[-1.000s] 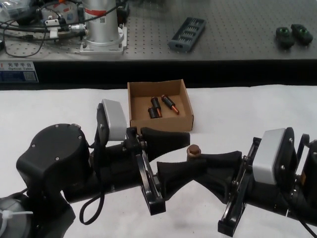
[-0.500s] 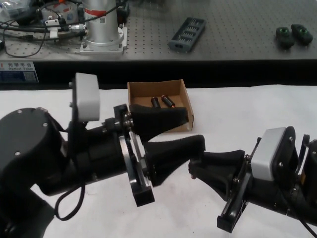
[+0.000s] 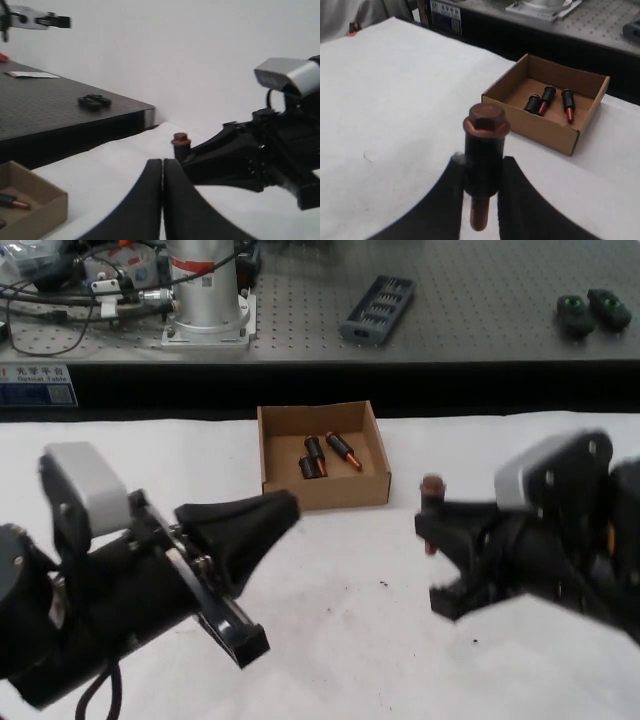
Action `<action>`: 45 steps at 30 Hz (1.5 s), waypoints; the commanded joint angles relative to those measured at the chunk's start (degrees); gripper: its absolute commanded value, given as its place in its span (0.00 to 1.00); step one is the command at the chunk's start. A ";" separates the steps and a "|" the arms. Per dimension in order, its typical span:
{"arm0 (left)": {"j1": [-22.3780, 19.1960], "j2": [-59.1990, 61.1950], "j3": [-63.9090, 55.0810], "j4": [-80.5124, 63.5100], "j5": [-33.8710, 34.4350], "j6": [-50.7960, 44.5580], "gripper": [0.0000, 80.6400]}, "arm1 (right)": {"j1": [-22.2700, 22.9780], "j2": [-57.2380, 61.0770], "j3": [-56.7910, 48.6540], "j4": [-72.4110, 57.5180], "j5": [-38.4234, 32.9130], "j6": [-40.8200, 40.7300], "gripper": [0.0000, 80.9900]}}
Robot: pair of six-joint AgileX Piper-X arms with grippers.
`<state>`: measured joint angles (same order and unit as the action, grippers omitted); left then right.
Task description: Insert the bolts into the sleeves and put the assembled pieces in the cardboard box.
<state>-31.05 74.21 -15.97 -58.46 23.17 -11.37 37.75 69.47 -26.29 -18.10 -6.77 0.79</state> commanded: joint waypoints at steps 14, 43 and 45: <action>-3.66 -17.41 1.45 31.70 -17.52 3.81 0.01 | -3.60 11.10 -41.51 40.17 5.87 3.04 0.07; -8.21 -24.41 1.45 44.27 -30.52 7.52 0.01 | -8.98 62.03 -92.80 61.23 1.89 3.37 0.07; -8.21 -24.41 1.45 44.27 -30.52 7.52 0.01 | -9.08 63.38 -93.34 61.08 1.89 3.37 0.07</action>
<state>-38.99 50.30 -14.37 -13.97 -6.56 -4.50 29.41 131.15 -117.31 42.38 -4.49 3.99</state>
